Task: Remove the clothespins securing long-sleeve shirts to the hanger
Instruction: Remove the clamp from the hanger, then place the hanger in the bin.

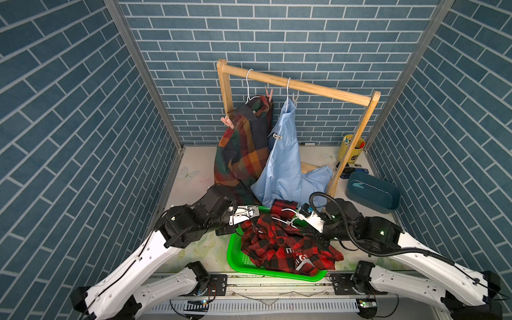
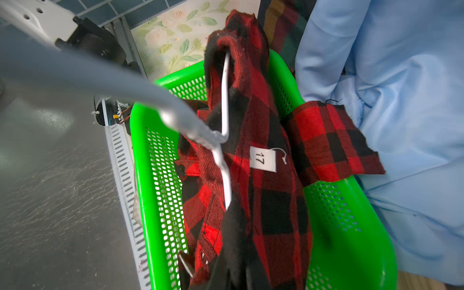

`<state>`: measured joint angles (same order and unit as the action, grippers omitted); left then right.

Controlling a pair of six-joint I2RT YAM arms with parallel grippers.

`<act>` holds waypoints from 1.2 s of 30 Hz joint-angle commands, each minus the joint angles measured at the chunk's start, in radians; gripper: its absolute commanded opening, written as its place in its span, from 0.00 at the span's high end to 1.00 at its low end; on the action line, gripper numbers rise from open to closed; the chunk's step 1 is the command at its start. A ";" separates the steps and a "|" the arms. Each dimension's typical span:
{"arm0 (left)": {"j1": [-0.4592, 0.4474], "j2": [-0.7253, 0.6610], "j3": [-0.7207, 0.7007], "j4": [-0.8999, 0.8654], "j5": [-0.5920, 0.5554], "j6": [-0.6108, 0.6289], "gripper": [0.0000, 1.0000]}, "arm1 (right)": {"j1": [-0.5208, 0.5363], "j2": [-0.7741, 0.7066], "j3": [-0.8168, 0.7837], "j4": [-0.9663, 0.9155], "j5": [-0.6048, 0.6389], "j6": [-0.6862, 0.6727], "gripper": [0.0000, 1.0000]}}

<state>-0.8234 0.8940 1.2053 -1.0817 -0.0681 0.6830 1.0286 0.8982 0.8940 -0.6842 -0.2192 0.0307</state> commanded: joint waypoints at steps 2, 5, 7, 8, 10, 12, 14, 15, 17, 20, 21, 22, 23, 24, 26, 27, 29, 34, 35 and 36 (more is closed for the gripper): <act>-0.003 -0.057 -0.003 0.051 0.016 -0.055 1.00 | 0.004 0.111 -0.063 0.192 -0.039 0.065 1.00; -0.003 -0.069 -0.004 0.073 0.033 -0.059 1.00 | 0.004 0.185 -0.074 0.228 -0.017 0.076 0.98; -0.003 -0.067 -0.007 0.086 0.044 -0.056 1.00 | 0.002 0.218 -0.084 0.252 0.011 0.090 0.90; -0.003 -0.061 -0.010 0.095 0.049 -0.053 1.00 | 0.002 0.233 -0.086 0.256 0.026 0.097 0.85; -0.003 -0.053 -0.013 0.113 0.062 -0.050 1.00 | -0.001 0.247 -0.086 0.256 0.061 0.115 0.71; -0.003 -0.046 -0.019 0.132 0.077 -0.047 1.00 | -0.004 0.232 -0.093 0.258 0.109 0.138 0.54; -0.003 -0.039 -0.026 0.148 0.089 -0.045 1.00 | -0.004 0.197 -0.096 0.255 0.152 0.151 0.40; -0.003 -0.036 -0.028 0.154 0.095 -0.044 1.00 | -0.006 0.174 -0.096 0.251 0.172 0.153 0.30; -0.003 -0.032 -0.038 0.170 0.104 -0.043 1.00 | -0.006 0.135 -0.088 0.232 0.209 0.151 0.13; -0.003 -0.026 -0.048 0.188 0.127 -0.046 1.00 | -0.005 0.079 -0.056 0.191 0.257 0.144 0.01; -0.004 -0.023 -0.049 0.195 0.135 -0.049 1.00 | -0.005 0.059 -0.042 0.177 0.270 0.138 0.01; -0.003 -0.021 -0.050 0.200 0.142 -0.051 1.00 | -0.006 0.045 -0.027 0.163 0.275 0.129 0.01; -0.003 -0.018 -0.049 0.207 0.156 -0.054 1.00 | -0.006 0.027 -0.009 0.144 0.276 0.117 0.01; -0.003 -0.015 -0.048 0.214 0.174 -0.058 1.00 | -0.006 0.012 0.009 0.129 0.271 0.101 0.02; -0.003 -0.009 -0.044 0.234 0.215 -0.069 1.00 | -0.005 -0.011 0.030 0.118 0.230 0.064 0.06; -0.002 -0.006 -0.044 0.247 0.239 -0.072 1.00 | -0.005 -0.017 0.040 0.116 0.200 0.047 0.09; -0.003 0.011 -0.042 0.264 0.284 -0.079 1.00 | -0.004 -0.011 0.067 0.112 0.162 0.021 0.14; -0.004 0.068 -0.011 0.282 0.398 -0.088 1.00 | -0.001 0.043 0.128 0.121 0.136 -0.053 0.24; -0.003 0.076 -0.008 0.288 0.415 -0.092 1.00 | -0.001 0.056 0.143 0.124 0.136 -0.068 0.26; -0.003 0.083 -0.006 0.297 0.431 -0.096 1.00 | 0.000 0.068 0.157 0.130 0.136 -0.080 0.27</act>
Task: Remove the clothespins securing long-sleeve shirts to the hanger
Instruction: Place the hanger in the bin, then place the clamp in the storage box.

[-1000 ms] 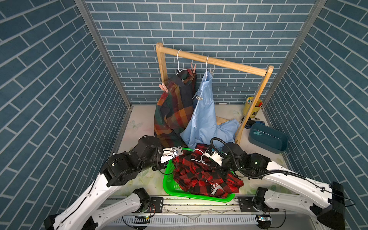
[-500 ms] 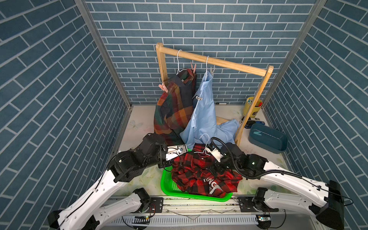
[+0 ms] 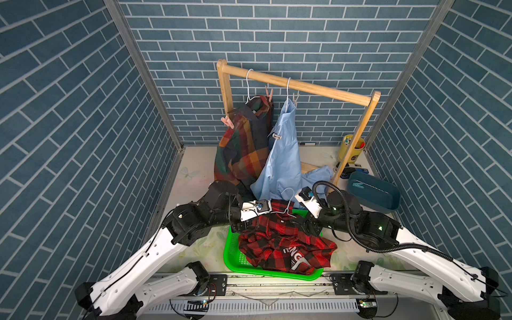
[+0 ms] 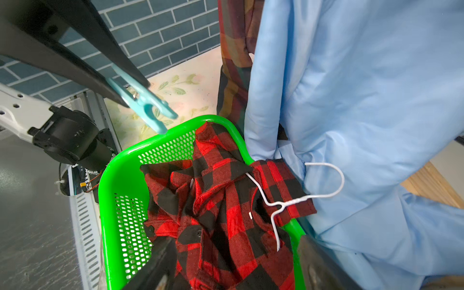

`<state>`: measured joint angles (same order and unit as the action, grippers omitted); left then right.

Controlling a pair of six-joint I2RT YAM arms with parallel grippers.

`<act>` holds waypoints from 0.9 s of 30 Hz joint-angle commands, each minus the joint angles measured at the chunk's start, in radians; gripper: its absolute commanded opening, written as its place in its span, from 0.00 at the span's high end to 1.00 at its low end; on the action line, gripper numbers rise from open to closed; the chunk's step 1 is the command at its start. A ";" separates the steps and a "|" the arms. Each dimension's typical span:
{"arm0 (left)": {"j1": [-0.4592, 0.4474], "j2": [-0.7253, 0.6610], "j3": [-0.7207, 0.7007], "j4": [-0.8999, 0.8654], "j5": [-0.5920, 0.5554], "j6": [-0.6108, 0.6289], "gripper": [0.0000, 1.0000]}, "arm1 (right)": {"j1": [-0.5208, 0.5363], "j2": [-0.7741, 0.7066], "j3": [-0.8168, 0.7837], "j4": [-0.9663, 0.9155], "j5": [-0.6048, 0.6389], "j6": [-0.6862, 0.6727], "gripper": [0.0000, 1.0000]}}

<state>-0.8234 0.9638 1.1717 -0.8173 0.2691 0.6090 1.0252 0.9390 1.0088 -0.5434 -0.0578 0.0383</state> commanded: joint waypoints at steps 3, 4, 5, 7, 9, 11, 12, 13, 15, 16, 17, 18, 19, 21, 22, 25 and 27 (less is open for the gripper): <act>-0.003 0.025 0.034 0.060 0.129 -0.036 1.00 | 0.007 0.056 0.073 0.006 -0.071 -0.112 0.30; -0.003 0.026 0.034 0.069 0.139 -0.041 1.00 | 0.007 0.066 0.083 0.007 -0.078 -0.118 0.31; -0.004 0.028 0.035 0.074 0.154 -0.044 1.00 | 0.010 0.080 0.098 0.004 -0.088 -0.124 0.34; -0.003 0.034 0.040 0.074 0.172 -0.046 1.00 | 0.017 0.105 0.120 -0.005 -0.107 -0.135 0.40; -0.003 0.045 0.050 0.066 0.174 -0.042 1.00 | 0.029 0.124 0.143 -0.011 -0.119 -0.148 0.42; -0.003 0.054 0.055 0.058 0.183 -0.037 1.00 | 0.042 0.142 0.163 -0.020 -0.125 -0.161 0.43; -0.003 0.056 0.058 0.056 0.186 -0.037 1.00 | 0.053 0.150 0.169 -0.026 -0.125 -0.168 0.43; -0.003 0.059 0.057 0.056 0.185 -0.033 1.00 | 0.059 0.156 0.182 -0.036 -0.130 -0.175 0.44; -0.003 0.068 0.061 0.050 0.178 -0.022 1.00 | 0.070 0.168 0.198 -0.051 -0.141 -0.181 0.46; -0.003 0.073 0.066 0.043 0.179 -0.017 1.00 | 0.074 0.171 0.203 -0.058 -0.145 -0.184 0.46; -0.003 0.079 0.069 0.037 0.181 -0.015 1.00 | 0.078 0.174 0.205 -0.061 -0.141 -0.186 0.46; -0.003 0.081 0.073 0.034 0.185 -0.013 1.00 | 0.081 0.176 0.206 -0.061 -0.139 -0.188 0.47; -0.003 0.083 0.074 0.032 0.190 -0.012 1.00 | 0.083 0.176 0.206 -0.061 -0.138 -0.189 0.48; -0.003 0.085 0.078 0.030 0.204 -0.014 1.00 | 0.084 0.178 0.210 -0.059 -0.132 -0.194 0.49; -0.003 0.084 0.080 0.030 0.210 -0.014 1.00 | 0.084 0.180 0.211 -0.059 -0.130 -0.197 0.50; -0.003 0.087 0.086 0.023 0.222 -0.014 1.00 | 0.086 0.191 0.217 -0.059 -0.127 -0.203 0.52; -0.003 0.093 0.094 0.008 0.229 -0.008 1.00 | 0.086 0.197 0.224 -0.059 -0.128 -0.209 0.54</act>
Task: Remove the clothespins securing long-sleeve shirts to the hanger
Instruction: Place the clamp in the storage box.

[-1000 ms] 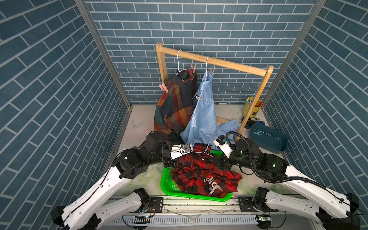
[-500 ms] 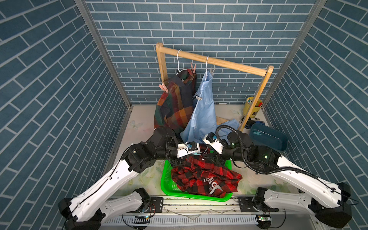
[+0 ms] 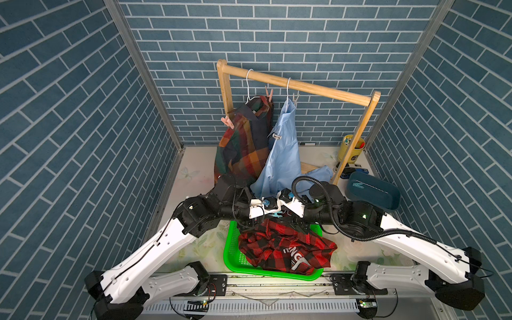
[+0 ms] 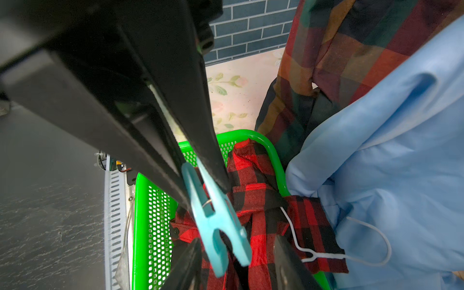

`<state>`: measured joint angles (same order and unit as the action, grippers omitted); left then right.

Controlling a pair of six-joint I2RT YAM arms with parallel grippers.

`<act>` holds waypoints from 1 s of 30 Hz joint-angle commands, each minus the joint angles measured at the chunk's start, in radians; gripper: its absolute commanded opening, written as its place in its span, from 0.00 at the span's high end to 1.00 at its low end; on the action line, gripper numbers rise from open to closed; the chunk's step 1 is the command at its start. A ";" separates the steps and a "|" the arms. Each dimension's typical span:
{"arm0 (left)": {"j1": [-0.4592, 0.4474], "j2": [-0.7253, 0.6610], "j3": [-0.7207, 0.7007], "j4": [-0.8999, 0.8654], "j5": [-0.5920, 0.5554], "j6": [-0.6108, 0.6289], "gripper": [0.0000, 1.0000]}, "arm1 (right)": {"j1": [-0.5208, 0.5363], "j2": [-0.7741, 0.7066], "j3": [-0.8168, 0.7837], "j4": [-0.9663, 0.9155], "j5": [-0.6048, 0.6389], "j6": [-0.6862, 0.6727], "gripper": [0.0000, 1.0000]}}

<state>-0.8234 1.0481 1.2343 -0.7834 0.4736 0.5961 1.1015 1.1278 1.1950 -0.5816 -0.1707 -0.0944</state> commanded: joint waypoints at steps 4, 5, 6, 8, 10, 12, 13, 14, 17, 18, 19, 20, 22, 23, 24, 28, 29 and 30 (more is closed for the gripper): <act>-0.003 0.022 0.036 -0.046 0.037 0.010 1.00 | 0.011 0.019 0.050 -0.024 -0.011 -0.089 0.54; -0.003 0.021 0.034 -0.042 0.040 0.007 1.00 | 0.009 0.022 0.053 -0.023 -0.010 -0.092 0.55; -0.003 0.021 0.031 -0.040 0.044 0.007 1.00 | 0.010 0.024 0.055 -0.024 -0.010 -0.094 0.54; -0.003 0.025 0.032 -0.040 0.048 0.004 1.00 | 0.011 0.028 0.061 -0.027 -0.012 -0.097 0.56; -0.003 0.028 0.031 -0.042 0.055 0.004 1.00 | 0.010 0.032 0.067 -0.029 -0.012 -0.100 0.59; -0.003 0.032 0.030 -0.045 0.062 0.004 1.00 | 0.011 0.035 0.072 -0.033 -0.015 -0.105 0.60; -0.003 0.035 0.031 -0.046 0.063 0.004 1.00 | 0.012 0.036 0.075 -0.035 -0.016 -0.107 0.61; -0.003 0.038 0.031 -0.048 0.063 0.005 1.00 | 0.011 0.038 0.078 -0.036 -0.016 -0.109 0.61; -0.003 0.046 0.028 -0.047 0.063 0.005 1.00 | 0.012 0.042 0.086 -0.040 -0.015 -0.114 0.55; -0.003 0.048 0.026 -0.045 0.064 0.003 1.00 | 0.013 0.045 0.087 -0.043 -0.013 -0.115 0.54; -0.003 0.048 0.026 -0.044 0.067 0.002 1.00 | 0.013 0.045 0.087 -0.042 -0.011 -0.117 0.53; -0.005 0.050 0.027 -0.045 0.071 0.001 1.00 | 0.013 0.045 0.087 -0.043 -0.010 -0.118 0.52; -0.003 0.052 0.027 -0.047 0.072 0.001 1.00 | 0.016 0.045 0.088 -0.043 -0.009 -0.122 0.51; -0.004 0.054 0.027 -0.045 0.072 0.001 1.00 | 0.017 0.045 0.090 -0.043 -0.010 -0.122 0.52; -0.004 0.054 0.027 -0.044 0.072 0.000 1.00 | 0.016 0.046 0.091 -0.041 -0.013 -0.121 0.53; -0.005 0.060 0.025 -0.043 0.080 -0.002 1.00 | 0.017 0.050 0.098 -0.040 -0.025 -0.123 0.54; -0.006 0.065 0.027 -0.043 0.080 -0.002 1.00 | 0.016 0.050 0.100 -0.039 -0.028 -0.125 0.55; -0.008 0.067 0.028 -0.043 0.080 -0.003 1.00 | 0.017 0.053 0.103 -0.040 -0.027 -0.125 0.55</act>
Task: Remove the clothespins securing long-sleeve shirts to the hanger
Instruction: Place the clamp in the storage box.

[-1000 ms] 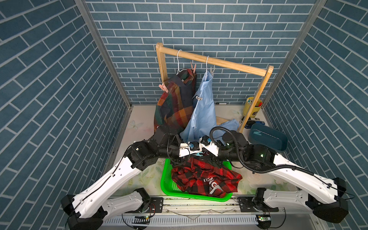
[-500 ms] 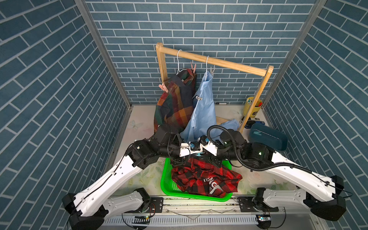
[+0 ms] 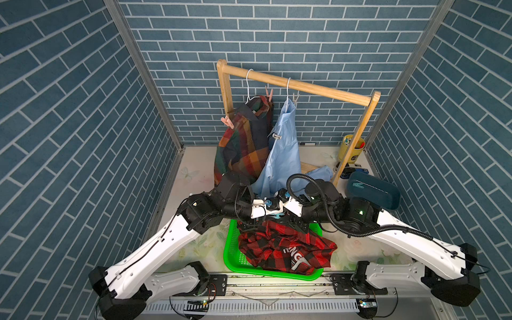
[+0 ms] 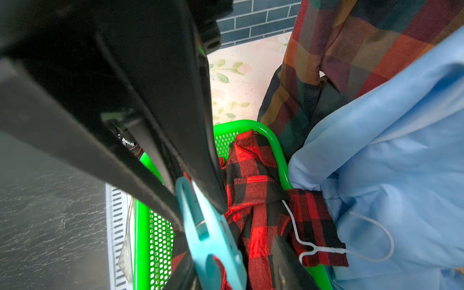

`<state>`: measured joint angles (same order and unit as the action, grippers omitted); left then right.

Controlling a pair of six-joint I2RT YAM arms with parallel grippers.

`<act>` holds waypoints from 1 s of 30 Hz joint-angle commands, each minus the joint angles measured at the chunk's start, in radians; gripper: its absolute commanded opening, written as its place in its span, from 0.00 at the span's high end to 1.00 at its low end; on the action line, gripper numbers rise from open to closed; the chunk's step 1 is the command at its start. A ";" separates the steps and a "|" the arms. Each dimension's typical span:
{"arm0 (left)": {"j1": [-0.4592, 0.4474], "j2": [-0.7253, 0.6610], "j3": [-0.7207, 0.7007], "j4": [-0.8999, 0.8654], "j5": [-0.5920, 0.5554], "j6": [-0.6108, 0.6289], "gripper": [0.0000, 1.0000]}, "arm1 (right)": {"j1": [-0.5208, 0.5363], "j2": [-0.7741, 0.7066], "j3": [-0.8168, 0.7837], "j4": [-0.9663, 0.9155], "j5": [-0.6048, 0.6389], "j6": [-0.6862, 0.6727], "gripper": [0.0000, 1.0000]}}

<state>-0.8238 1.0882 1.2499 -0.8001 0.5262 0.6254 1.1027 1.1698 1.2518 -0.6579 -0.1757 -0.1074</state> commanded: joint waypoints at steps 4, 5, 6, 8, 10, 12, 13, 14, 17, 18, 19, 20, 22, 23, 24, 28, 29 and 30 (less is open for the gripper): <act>-0.009 0.033 0.012 -0.019 0.028 -0.033 1.00 | 0.019 0.018 0.054 0.040 -0.030 -0.115 0.53; -0.009 0.036 0.013 -0.020 0.029 -0.033 1.00 | 0.018 0.019 0.054 0.042 -0.031 -0.114 0.53; -0.010 0.037 0.013 -0.019 0.029 -0.033 1.00 | 0.018 0.021 0.055 0.043 -0.032 -0.114 0.52; -0.011 0.040 0.013 -0.018 0.032 -0.035 1.00 | 0.019 0.023 0.056 0.046 -0.037 -0.115 0.53; -0.011 0.038 0.013 -0.016 0.032 -0.036 1.00 | 0.020 0.027 0.058 0.046 -0.039 -0.115 0.56; -0.011 0.037 0.012 -0.016 0.029 -0.036 1.00 | 0.019 0.027 0.059 0.047 -0.041 -0.114 0.56; -0.011 0.039 0.009 -0.017 0.029 -0.036 1.00 | 0.021 0.027 0.058 0.053 -0.043 -0.114 0.56; -0.012 0.041 0.009 -0.017 0.031 -0.036 1.00 | 0.021 0.026 0.058 0.059 -0.046 -0.113 0.56; -0.015 0.042 0.008 -0.014 0.033 -0.039 1.00 | 0.021 0.034 0.067 0.056 -0.050 -0.113 0.59; -0.014 0.043 0.010 -0.015 0.032 -0.039 1.00 | 0.022 0.036 0.069 0.057 -0.050 -0.113 0.60; -0.014 0.045 0.012 -0.016 0.029 -0.038 1.00 | 0.023 0.036 0.068 0.057 -0.052 -0.113 0.62; -0.014 0.045 0.011 -0.018 0.028 -0.036 1.00 | 0.022 0.037 0.070 0.058 -0.057 -0.114 0.65; -0.014 0.047 0.010 -0.018 0.024 -0.035 1.00 | 0.025 0.039 0.074 0.055 -0.061 -0.113 0.70; -0.014 0.045 0.008 -0.017 0.023 -0.035 0.99 | 0.025 0.040 0.076 0.053 -0.062 -0.113 0.72; -0.014 0.045 0.007 -0.016 0.021 -0.036 0.97 | 0.026 0.041 0.077 0.050 -0.062 -0.114 0.74; -0.016 0.047 0.005 -0.019 0.014 -0.036 0.87 | 0.029 0.041 0.077 0.043 -0.064 -0.111 0.82; -0.015 0.047 0.005 -0.019 0.014 -0.034 0.86 | 0.029 0.041 0.078 0.039 -0.065 -0.111 0.84; -0.015 0.048 0.003 -0.020 0.014 -0.033 0.86 | 0.029 0.041 0.078 0.039 -0.064 -0.110 0.85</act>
<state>-0.8299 1.1061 1.2530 -0.7925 0.5140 0.6548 1.1034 1.2045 1.2812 -0.7052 -0.2165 -0.0601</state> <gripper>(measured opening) 0.182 0.248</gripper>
